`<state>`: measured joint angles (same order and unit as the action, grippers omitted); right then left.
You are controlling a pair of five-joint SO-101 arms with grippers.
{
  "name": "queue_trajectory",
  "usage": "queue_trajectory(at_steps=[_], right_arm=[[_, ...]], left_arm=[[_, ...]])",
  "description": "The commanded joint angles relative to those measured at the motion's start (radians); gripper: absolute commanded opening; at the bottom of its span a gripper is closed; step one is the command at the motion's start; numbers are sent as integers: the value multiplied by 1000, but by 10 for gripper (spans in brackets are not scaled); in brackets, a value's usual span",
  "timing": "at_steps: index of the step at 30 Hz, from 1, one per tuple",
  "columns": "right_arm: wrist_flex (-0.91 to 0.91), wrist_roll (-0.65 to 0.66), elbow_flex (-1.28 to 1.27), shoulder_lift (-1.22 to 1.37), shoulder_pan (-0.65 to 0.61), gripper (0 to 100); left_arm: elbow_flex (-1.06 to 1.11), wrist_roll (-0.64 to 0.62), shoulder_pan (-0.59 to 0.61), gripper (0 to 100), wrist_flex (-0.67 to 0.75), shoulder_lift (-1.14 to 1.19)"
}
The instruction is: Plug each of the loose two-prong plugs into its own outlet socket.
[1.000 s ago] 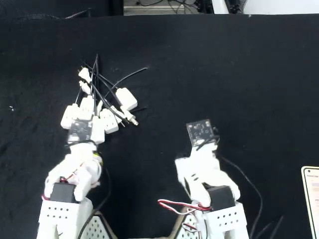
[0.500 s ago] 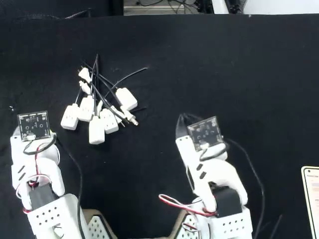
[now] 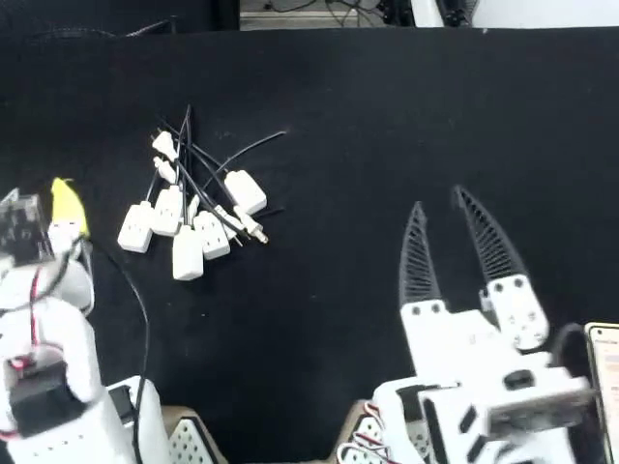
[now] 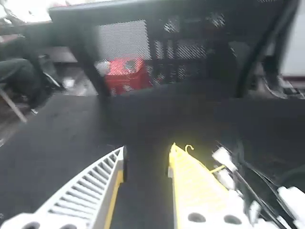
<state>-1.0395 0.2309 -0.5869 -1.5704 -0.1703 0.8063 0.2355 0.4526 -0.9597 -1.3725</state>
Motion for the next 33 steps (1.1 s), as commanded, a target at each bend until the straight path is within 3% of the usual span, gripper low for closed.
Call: queue_trajectory(at_steps=[1,5,10,14,19,27,33], right_arm=[[-89,-80,180,297,9,123],[-112,-169,177,570,8,123],[-77,-241,28,825,-66,126],[157,-338,-186,928,-95,126],[446,-382,-429,932,-97,124],[505,-382,-496,923,-97,124],[505,-382,-498,923,-97,124]], left_arm=[[-127,-18,-91,166,-80,267],[-154,-34,-206,167,-117,566],[-269,-215,-302,231,-117,884],[-397,-353,-383,279,-114,1089],[-524,-377,-458,278,-54,1323],[-694,-480,-380,280,-18,1636],[-900,-428,-254,278,-198,1807]])
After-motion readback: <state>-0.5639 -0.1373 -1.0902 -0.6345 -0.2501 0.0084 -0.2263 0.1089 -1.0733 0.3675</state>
